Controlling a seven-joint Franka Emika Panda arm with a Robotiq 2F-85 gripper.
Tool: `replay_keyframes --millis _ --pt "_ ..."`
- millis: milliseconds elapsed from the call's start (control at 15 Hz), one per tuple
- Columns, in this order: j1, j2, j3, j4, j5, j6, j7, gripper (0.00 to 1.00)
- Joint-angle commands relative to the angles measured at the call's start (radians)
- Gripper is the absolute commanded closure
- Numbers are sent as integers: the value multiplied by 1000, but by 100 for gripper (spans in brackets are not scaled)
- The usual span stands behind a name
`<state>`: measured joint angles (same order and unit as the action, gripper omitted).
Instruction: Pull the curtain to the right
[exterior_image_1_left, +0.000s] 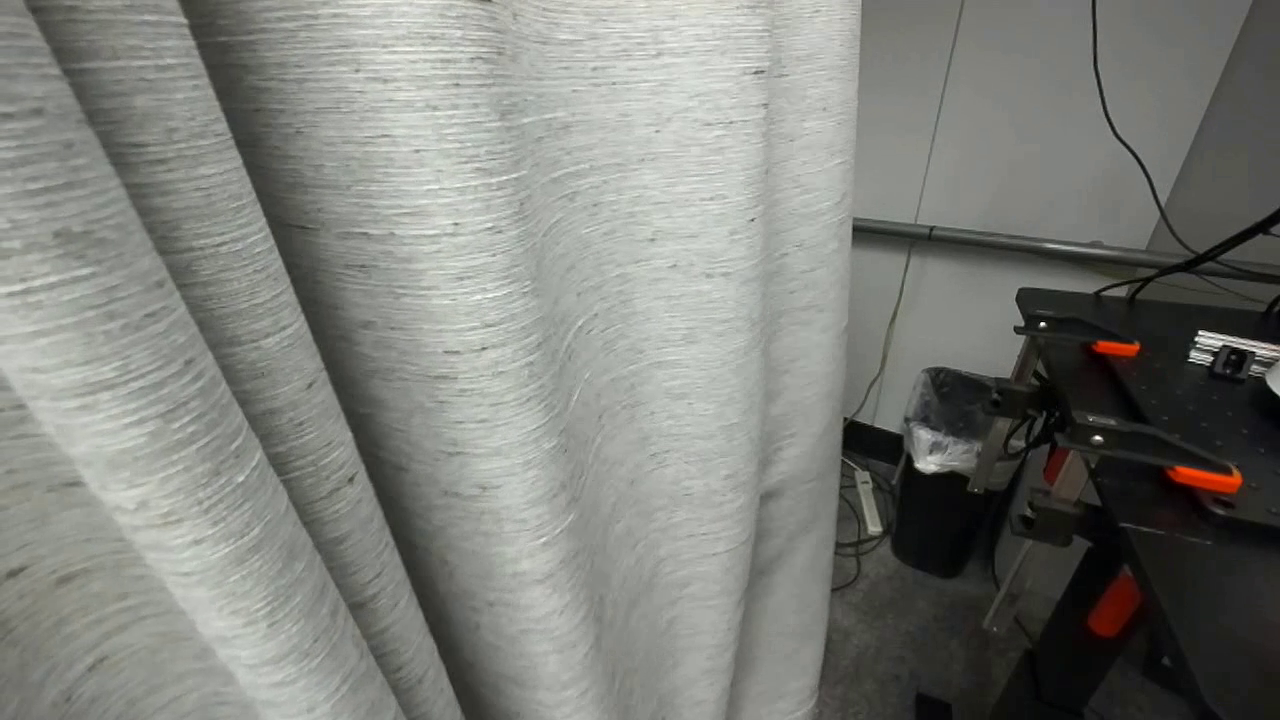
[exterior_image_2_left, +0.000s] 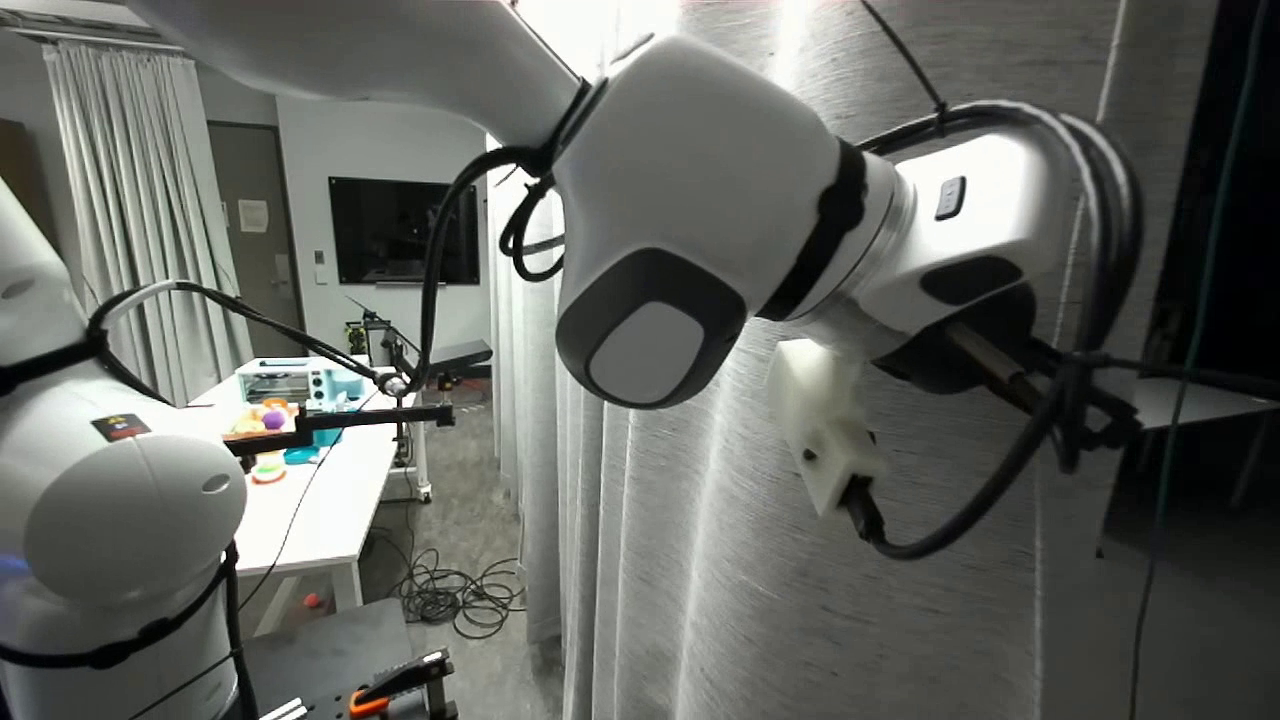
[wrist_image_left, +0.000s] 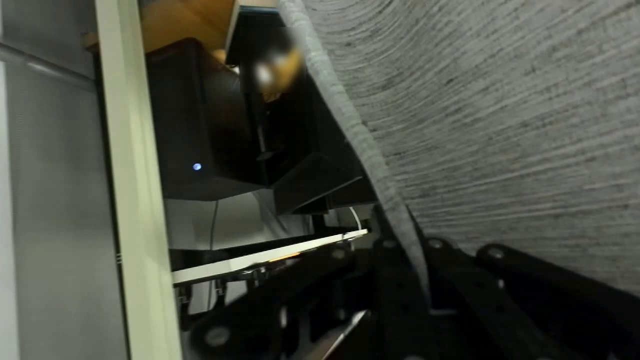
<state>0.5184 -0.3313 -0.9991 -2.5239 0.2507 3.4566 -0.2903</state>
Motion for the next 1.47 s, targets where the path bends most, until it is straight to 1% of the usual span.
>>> replay_keyframes --millis 0,133,333,733,867,1200,1267,1400 --pt "129 4 -80 -53 -26 1 13 99" --pt "178 3 -108 -49 -21 2 14 99" --pt "228 -2 -156 -47 -17 9 14 99" --pt "318 -34 -285 -10 -18 -14 6 99" --pt "352 -72 -315 -4 -22 -44 3 99" --pt "430 -154 -377 7 -19 -41 -1 99" --pt "387 -104 -303 68 -7 29 0 98" --pt "404 -127 -315 69 -7 29 0 98"
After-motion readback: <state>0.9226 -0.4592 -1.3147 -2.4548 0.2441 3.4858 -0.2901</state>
